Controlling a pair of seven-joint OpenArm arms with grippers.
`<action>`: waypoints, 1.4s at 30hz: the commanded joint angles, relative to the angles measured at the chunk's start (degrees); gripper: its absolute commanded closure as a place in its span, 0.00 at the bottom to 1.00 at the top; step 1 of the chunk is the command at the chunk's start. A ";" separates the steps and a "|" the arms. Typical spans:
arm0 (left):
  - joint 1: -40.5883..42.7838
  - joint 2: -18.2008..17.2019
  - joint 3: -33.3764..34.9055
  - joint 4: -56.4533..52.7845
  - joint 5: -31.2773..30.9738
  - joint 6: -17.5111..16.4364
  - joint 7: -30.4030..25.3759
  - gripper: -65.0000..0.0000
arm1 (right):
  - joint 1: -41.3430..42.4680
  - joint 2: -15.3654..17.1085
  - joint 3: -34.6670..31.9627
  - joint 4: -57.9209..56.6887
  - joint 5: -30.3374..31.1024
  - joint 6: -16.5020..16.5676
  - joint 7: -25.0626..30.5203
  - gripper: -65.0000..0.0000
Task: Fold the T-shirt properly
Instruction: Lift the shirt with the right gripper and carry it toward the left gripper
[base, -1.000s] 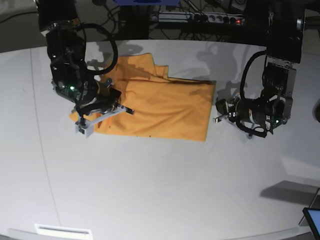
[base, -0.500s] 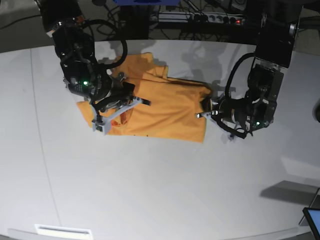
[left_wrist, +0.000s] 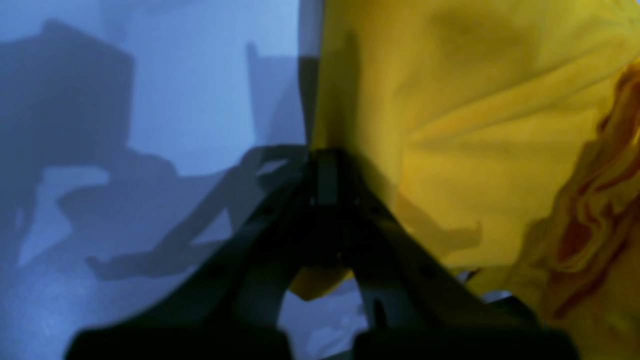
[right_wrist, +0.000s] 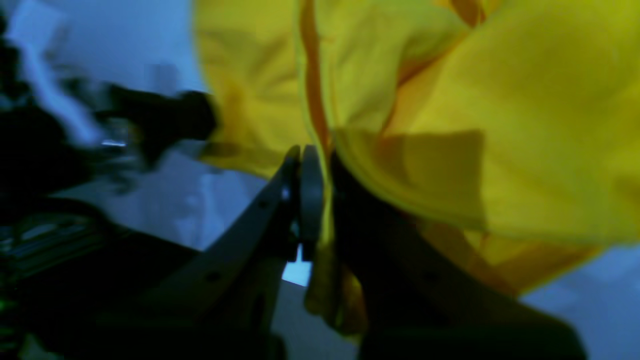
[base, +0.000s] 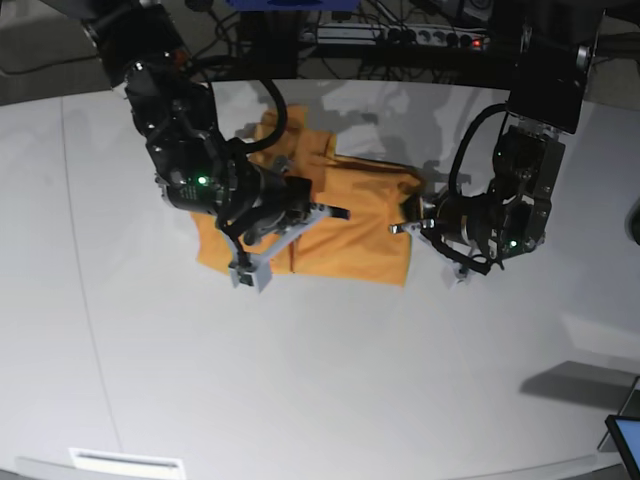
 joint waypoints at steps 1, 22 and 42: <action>-0.33 -0.36 0.11 0.36 0.65 -0.08 0.45 1.00 | 1.15 -1.03 -0.02 1.14 0.66 0.14 0.31 1.00; -0.33 0.35 6.00 4.93 0.47 -0.08 0.45 1.00 | 4.75 -7.53 -8.37 -2.55 0.66 0.14 0.66 1.00; 3.01 -15.04 -13.87 12.49 -23.44 -0.08 0.45 1.00 | 9.85 -6.92 -8.55 -13.45 0.57 0.14 3.74 1.00</action>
